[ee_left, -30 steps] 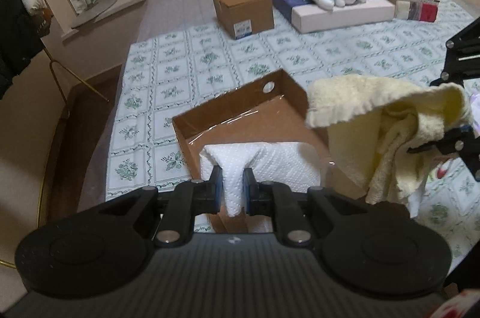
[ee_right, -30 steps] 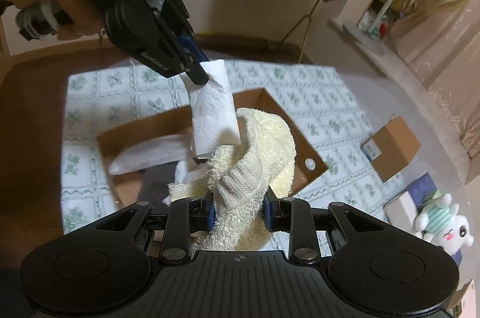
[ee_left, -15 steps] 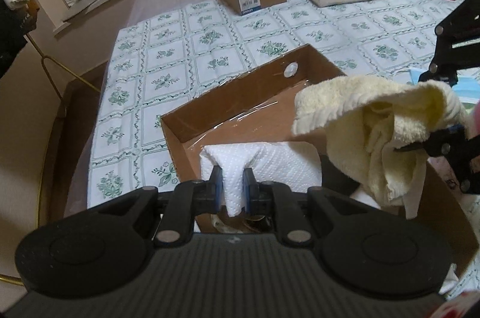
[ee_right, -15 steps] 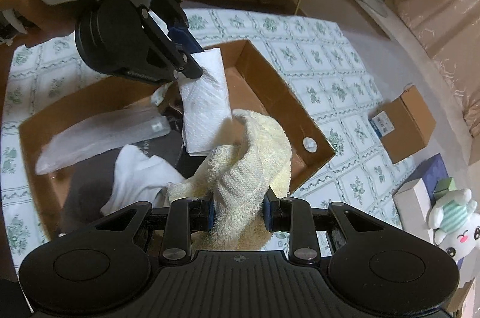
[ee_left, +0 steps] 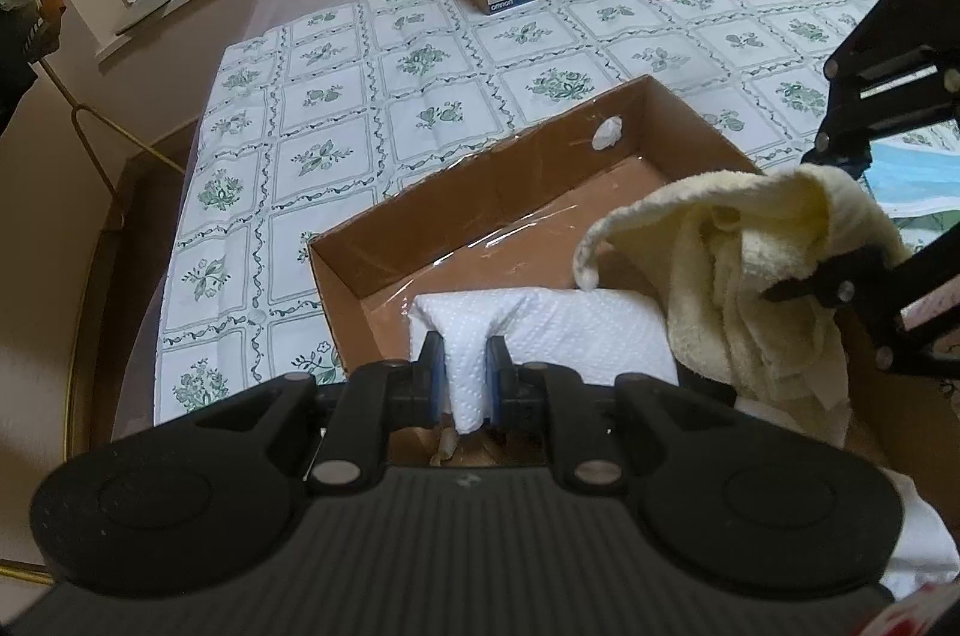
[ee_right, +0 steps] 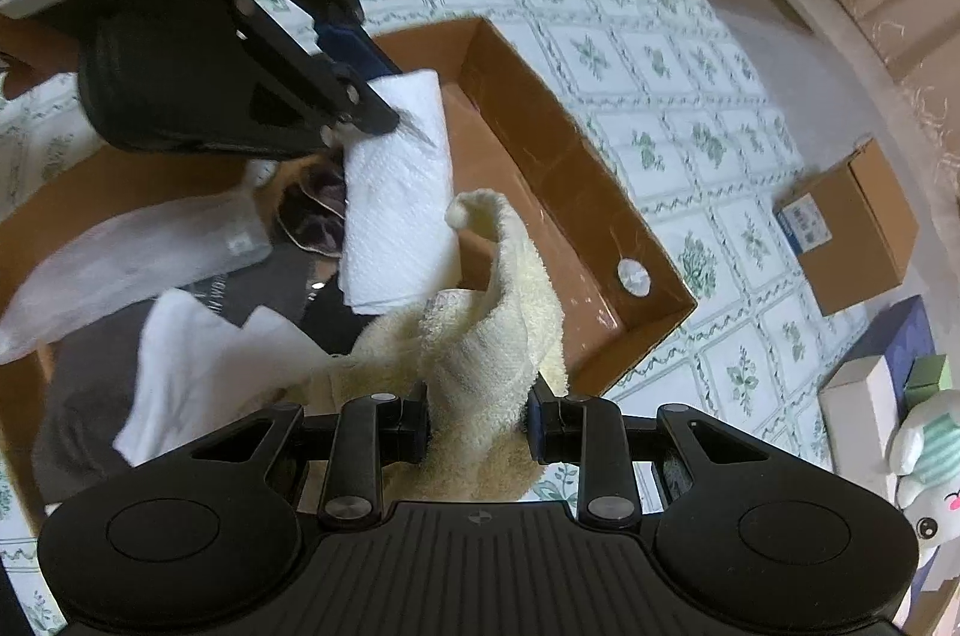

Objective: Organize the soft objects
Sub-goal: 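Lower both towels into the tray and open both grippers, then move both grippers back past the pink cup toward the green cloth and blue mask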

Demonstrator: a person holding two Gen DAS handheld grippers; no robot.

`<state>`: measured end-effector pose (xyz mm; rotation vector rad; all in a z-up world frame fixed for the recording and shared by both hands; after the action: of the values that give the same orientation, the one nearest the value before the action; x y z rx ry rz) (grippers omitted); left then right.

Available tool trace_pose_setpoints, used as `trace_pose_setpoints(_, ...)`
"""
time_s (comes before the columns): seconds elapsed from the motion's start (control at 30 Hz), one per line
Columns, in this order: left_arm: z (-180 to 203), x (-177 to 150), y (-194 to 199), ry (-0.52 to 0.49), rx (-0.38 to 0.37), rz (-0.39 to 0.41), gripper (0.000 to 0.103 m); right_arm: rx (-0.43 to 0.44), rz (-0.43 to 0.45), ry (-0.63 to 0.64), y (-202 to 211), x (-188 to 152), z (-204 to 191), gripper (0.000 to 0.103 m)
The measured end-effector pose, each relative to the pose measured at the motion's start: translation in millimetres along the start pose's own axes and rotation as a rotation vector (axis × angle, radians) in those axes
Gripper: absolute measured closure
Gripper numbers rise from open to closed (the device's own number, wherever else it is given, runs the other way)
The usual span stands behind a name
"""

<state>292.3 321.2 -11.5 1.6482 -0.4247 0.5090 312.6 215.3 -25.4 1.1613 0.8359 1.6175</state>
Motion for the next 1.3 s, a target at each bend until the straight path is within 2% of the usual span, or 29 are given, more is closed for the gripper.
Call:
trace_pose_setpoints(0.27, -5, -3, -9, 0.028, -0.003, -0.016, 0.087, 0.001, -0.009, 0.008, -8, 1, -1, 0.073)
trace_pose_setpoints(0.37, -7, -3, -5, 0.04, 0.003, -0.006, 0.082, -0.006, 0.029, 0.013, -2, 0, 0, 0.064)
trace_pose_setpoints(0.47, -11, -2, 2, 0.071, -0.006, 0.006, 0.069, -0.015, 0.093, 0.01, 11, 0, 2, 0.051)
trace_pose_setpoints(0.53, -12, -2, 10, 0.085, -0.008, 0.022, 0.067, -0.017, 0.128, -0.018, 22, 0, 6, 0.047)
trace_pose_setpoints(0.6, -13, -2, 17, 0.094, -0.007, 0.034, 0.065, -0.019, 0.16, -0.04, 35, 1, 11, 0.042)
trace_pose_setpoints(0.77, -11, -4, 43, 0.115, -0.012, 0.072, 0.058, -0.053, 0.198, -0.063, 70, -4, 13, 0.041)
trace_pose_setpoints(0.97, -3, -13, 87, 0.164, -0.036, 0.136, 0.049, -0.09, 0.247, -0.164, 123, -25, 8, 0.041)
trace_pose_setpoints(1.1, 6, -25, 122, 0.204, -0.044, 0.193, 0.038, -0.121, 0.304, -0.247, 163, -47, -5, 0.041)
trace_pose_setpoints(1.3, 27, -56, 176, 0.229, -0.043, 0.28, 0.019, -0.21, 0.396, -0.31, 223, -91, -47, 0.041)
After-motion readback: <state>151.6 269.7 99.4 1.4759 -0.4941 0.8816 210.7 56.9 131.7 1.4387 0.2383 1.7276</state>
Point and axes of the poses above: each gripper's, at about its wrist camera, not at the fingertips, and y roughly against the way its jaws point, z to its right, x to its top, the point moved 1 cm from there along -y, roughly the way its jaws point, and after that the axes turned 12 degrees about y, right-handed, at the moved point
